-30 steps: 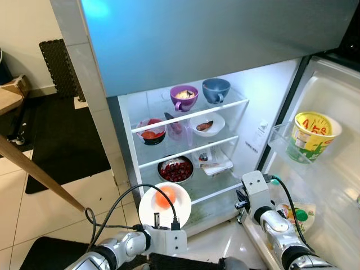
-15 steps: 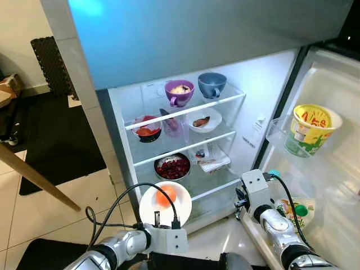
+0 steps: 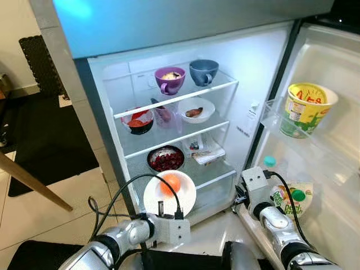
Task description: Restocking fridge
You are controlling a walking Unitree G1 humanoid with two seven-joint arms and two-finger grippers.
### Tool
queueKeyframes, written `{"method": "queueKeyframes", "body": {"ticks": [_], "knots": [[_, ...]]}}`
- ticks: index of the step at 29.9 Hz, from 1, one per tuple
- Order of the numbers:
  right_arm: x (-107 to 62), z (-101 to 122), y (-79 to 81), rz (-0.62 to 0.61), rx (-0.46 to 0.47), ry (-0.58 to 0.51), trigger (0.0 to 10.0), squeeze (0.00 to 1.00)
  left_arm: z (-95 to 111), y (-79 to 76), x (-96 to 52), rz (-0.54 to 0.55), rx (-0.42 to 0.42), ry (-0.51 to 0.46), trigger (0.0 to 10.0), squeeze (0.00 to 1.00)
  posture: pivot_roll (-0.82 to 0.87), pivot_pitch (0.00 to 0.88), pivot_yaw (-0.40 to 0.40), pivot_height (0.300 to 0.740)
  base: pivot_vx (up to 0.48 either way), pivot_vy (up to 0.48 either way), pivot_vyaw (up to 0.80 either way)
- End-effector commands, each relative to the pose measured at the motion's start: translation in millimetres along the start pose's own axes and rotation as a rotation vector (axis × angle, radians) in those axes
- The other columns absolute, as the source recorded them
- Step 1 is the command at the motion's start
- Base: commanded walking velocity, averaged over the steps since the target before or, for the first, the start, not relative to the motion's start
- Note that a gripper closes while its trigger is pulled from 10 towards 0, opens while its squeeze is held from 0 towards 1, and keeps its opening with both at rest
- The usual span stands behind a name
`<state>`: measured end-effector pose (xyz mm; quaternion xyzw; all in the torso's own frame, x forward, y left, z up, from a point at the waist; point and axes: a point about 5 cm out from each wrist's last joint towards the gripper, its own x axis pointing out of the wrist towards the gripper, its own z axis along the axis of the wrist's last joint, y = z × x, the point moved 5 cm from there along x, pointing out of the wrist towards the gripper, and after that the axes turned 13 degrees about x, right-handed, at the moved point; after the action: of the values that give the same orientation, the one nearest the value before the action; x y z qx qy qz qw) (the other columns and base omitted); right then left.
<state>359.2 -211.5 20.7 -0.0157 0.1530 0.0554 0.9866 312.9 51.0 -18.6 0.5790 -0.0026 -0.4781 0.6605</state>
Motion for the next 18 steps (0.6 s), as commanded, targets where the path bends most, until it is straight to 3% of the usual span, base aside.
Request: {"method": "queueKeyframes", "body": {"ticks": [1,18], "knots": [[1.4,3,2.3,0.006,0.007,-0.013,10.0,0.00,4,12.8,0.8,0.043,0.022,-0.021,10.0,0.00,-0.07,0.013,0.051,0.478,0.000,0.000,0.00],[2.6,8,12.9,0.046,0.014,-0.045,10.0,0.00,-2,53.0,-1.6,0.141,0.057,-0.007,10.0,0.00,-0.07,0.029,0.064,0.474,0.000,0.000,0.00]]}}
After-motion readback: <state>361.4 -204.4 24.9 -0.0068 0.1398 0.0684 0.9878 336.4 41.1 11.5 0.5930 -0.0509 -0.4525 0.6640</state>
